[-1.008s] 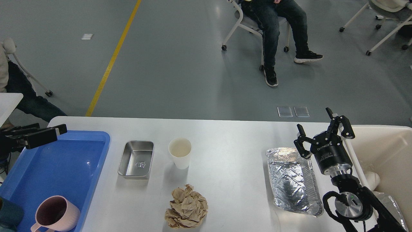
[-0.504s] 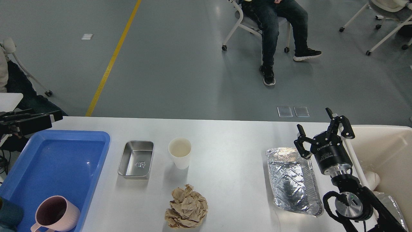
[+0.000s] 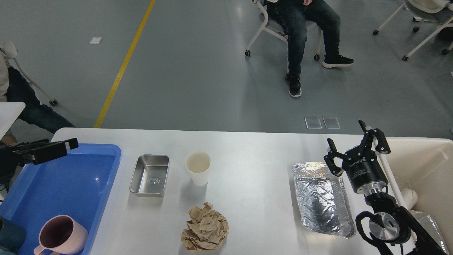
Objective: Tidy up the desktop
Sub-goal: 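Raise the left gripper and move it toward the steel tin, then grasp the small steel tin with the left gripper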
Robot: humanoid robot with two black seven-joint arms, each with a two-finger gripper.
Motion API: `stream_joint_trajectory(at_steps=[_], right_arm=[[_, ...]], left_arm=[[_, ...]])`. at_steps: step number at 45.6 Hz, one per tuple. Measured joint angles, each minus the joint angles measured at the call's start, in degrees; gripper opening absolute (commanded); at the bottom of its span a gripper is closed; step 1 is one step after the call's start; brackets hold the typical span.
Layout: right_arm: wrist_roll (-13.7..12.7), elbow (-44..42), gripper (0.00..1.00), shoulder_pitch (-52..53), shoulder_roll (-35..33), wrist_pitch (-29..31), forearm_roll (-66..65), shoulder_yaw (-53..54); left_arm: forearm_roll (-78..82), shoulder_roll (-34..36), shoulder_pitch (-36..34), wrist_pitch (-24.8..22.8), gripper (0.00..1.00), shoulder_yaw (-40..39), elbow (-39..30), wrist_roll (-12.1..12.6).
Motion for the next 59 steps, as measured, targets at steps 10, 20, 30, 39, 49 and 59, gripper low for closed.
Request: stream_joint_trajectory(at_steps=[10, 20, 30, 39, 49, 59], right_arm=[[0.0, 0.0, 1.0, 0.1, 0.1, 0.0, 0.0, 0.0], [0.0, 0.0, 1.0, -0.1, 0.1, 0.0, 0.0, 0.0], [0.0, 0.0, 1.0, -0.1, 0.0, -0.1, 0.0, 0.0], [0.0, 0.0, 1.0, -0.4, -0.4, -0.1, 0.0, 0.0], [0.0, 0.0, 1.0, -0.4, -1.4, -0.2, 0.0, 0.1], [0.0, -0.1, 1.0, -0.4, -1.7, -0.2, 0.0, 0.2]], left_arm=[[0.3, -1.2, 0.0, 0.1, 0.97, 1.2, 2.1, 0.5], [1.0, -4.7, -3.0, 0.1, 0.97, 5.6, 5.0, 3.7], [3.6, -11.6, -14.9, 0.0, 0.97, 18.1, 13.7, 4.1], [5.0, -18.5, -23.8, 0.4, 0.97, 27.0, 22.0, 4.1], [8.7, -26.6, -28.6, 0.5, 0.96, 31.2, 31.3, 4.1], [9.7, -32.6, -30.5, 0.5, 0.94, 33.4, 37.9, 4.1]])
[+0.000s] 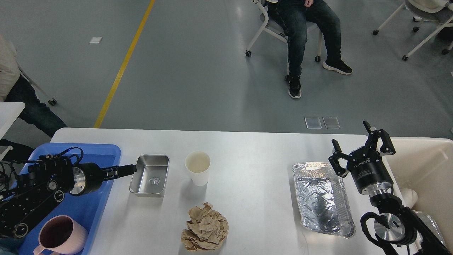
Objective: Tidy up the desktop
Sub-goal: 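Grasp the small steel tin with the left gripper, then lift the steel tin and set it down inside the blue tray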
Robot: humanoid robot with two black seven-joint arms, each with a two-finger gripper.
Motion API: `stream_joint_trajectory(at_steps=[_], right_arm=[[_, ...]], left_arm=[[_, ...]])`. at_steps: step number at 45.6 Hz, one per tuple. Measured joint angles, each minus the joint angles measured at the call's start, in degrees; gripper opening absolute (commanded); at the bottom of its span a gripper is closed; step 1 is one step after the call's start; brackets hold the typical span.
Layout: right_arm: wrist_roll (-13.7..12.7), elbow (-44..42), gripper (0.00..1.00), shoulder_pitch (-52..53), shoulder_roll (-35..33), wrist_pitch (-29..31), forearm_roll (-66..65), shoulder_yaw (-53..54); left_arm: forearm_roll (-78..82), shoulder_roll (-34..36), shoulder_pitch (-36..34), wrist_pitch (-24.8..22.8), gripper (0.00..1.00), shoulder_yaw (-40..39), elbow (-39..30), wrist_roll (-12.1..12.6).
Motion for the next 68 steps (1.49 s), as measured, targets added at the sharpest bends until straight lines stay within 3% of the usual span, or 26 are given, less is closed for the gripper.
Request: stream_joint_trajectory(at_steps=[4, 12, 24, 37, 46, 51, 68], right_arm=[[0.0, -0.1, 1.0, -0.1, -0.2, 0.0, 0.0, 0.1], [0.0, -0.1, 1.0, -0.1, -0.4, 0.0, 0.0, 0.3], [0.0, -0.1, 1.0, -0.1, -0.4, 0.0, 0.0, 0.6], [0.0, -0.1, 1.0, -0.1, -1.1, 0.1, 0.0, 0.8], [0.0, -0.1, 1.0, -0.1, -1.2, 0.1, 0.0, 0.9], [0.0, -0.1, 1.0, -0.1, -1.2, 0.1, 0.0, 0.9], [0.0, -0.2, 1.0, 0.0, -1.0, 0.0, 0.0, 0.9]], left_arm=[[0.4, -1.1, -0.4, 0.3, 0.91, 0.8, 1.0, 0.0], [0.8, -2.4, -1.4, 1.4, 0.75, 2.6, 2.6, -0.1], [0.8, -4.1, -1.9, 1.6, 0.7, 5.2, 5.2, -0.2], [0.9, -5.0, -2.4, 1.6, 0.3, 6.1, 5.9, -0.6], [1.8, -5.0, -2.4, 1.6, 0.15, 8.6, 6.9, -0.6], [1.8, -4.9, -2.5, 1.6, 0.0, 8.7, 6.9, -0.8], [1.6, -5.3, -4.3, 1.6, 0.0, 8.7, 6.7, -2.5]])
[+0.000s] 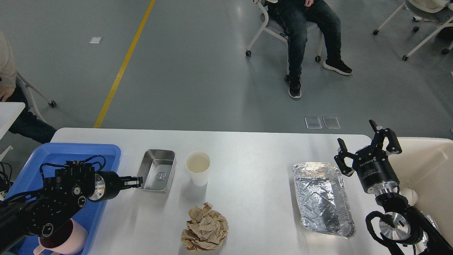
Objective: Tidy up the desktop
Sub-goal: 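Lift the steel tin and set it down inside the blue tray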
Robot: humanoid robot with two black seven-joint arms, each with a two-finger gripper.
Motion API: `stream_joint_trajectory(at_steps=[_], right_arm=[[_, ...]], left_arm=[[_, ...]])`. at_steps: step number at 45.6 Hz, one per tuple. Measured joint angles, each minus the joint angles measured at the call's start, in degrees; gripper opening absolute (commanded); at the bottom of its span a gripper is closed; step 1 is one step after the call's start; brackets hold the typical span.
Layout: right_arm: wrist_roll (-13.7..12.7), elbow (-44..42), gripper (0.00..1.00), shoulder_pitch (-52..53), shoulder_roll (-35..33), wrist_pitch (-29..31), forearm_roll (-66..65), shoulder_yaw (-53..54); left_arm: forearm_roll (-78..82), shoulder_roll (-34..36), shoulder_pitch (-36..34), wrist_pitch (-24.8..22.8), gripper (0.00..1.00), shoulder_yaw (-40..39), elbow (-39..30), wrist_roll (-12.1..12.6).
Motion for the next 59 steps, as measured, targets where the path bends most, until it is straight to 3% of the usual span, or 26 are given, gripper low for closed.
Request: stream_joint_trajectory(at_steps=[12, 34, 46, 59], right_arm=[[0.0, -0.3, 1.0, 0.3, 0.3, 0.0, 0.0, -0.2], [0.0, -0.2, 1.0, 0.3, 0.5, -0.3, 0.0, -0.9], [0.0, -0.2, 1.0, 0.2, 1.3, -0.3, 0.0, -1.0], [0.0, -0.2, 1.0, 0.5, 1.8, -0.2, 0.0, -1.0]], left_arm=[[-0.3, 4.5, -1.5, -2.4, 0.0, -0.6, -3.1, -0.2], [-3.6, 26.8, -1.5, -7.4, 0.0, -4.7, -24.4, 0.2], [-11.3, 40.1, -1.5, -13.3, 0.0, -9.8, -26.9, -0.6], [-11.6, 41.7, 0.7, -13.2, 0.0, -9.7, -25.6, -1.2]])
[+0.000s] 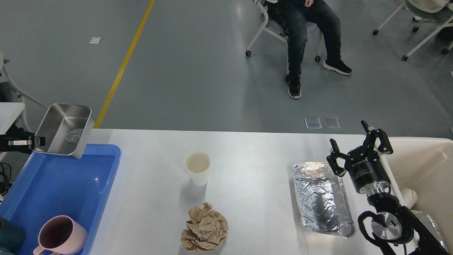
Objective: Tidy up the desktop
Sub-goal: 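Lift the steel tin and set it down inside the blue tray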
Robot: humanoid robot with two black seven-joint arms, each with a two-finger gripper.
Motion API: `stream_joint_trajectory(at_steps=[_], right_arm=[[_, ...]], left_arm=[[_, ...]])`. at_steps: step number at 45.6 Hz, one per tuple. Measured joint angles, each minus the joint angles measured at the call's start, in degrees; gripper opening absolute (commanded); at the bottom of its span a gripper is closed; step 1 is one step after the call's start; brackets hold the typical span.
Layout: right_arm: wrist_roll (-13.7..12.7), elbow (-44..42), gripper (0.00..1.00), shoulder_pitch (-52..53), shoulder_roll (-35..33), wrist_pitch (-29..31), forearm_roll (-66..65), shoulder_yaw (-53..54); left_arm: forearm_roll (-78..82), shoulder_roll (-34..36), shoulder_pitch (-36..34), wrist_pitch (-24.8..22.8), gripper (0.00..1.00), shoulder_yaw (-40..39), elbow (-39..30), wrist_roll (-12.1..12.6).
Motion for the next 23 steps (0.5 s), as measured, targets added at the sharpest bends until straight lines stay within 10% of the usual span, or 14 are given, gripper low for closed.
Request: stream_joint_trajectory(at_steps=[23], right_arm=[[0.0, -0.4, 1.0, -0.1, -0.6, 0.2, 0.0, 0.1]], left_arm=[[5.7, -11.1, 7.3, 6.0, 0.0, 0.3, 15.6, 0.1]])
